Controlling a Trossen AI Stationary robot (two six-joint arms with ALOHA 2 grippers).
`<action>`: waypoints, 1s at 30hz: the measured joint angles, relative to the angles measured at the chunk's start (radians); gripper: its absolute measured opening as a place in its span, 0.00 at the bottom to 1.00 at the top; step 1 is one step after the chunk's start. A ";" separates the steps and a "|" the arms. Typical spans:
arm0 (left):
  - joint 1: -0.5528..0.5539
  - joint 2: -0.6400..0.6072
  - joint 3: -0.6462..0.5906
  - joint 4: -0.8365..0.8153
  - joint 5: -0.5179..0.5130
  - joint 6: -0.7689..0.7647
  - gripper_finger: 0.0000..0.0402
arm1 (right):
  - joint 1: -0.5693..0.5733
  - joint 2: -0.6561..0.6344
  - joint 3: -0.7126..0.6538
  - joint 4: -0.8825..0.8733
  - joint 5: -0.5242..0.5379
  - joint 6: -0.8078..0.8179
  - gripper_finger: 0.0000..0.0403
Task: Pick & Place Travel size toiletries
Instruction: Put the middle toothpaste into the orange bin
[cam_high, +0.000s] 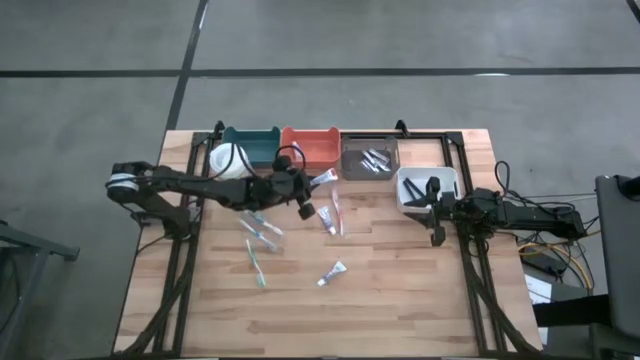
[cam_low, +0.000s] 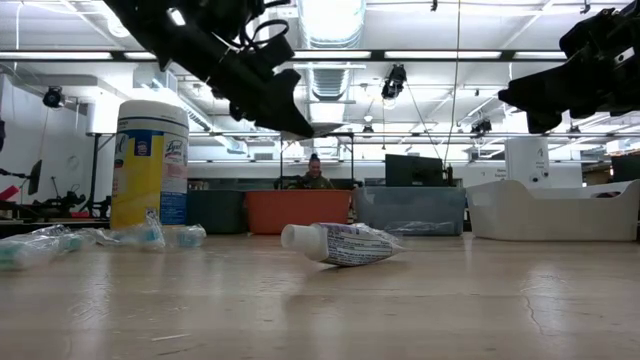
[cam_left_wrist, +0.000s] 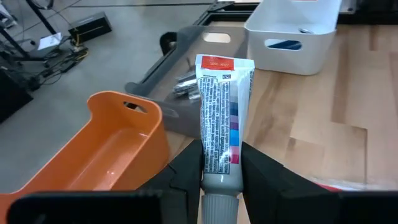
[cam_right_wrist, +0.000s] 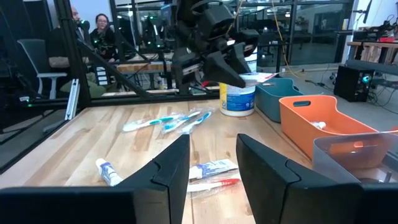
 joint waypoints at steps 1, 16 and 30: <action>0.004 0.000 0.000 0.003 0.000 0.000 0.24 | 0.000 0.000 0.000 0.000 0.000 -0.001 0.31; 0.042 0.000 0.000 0.003 0.000 0.016 0.24 | 0.000 0.000 0.000 0.000 0.000 -0.001 0.30; 0.168 0.054 0.000 0.092 -0.077 -0.043 0.24 | 0.000 0.000 0.000 0.000 0.000 -0.002 0.31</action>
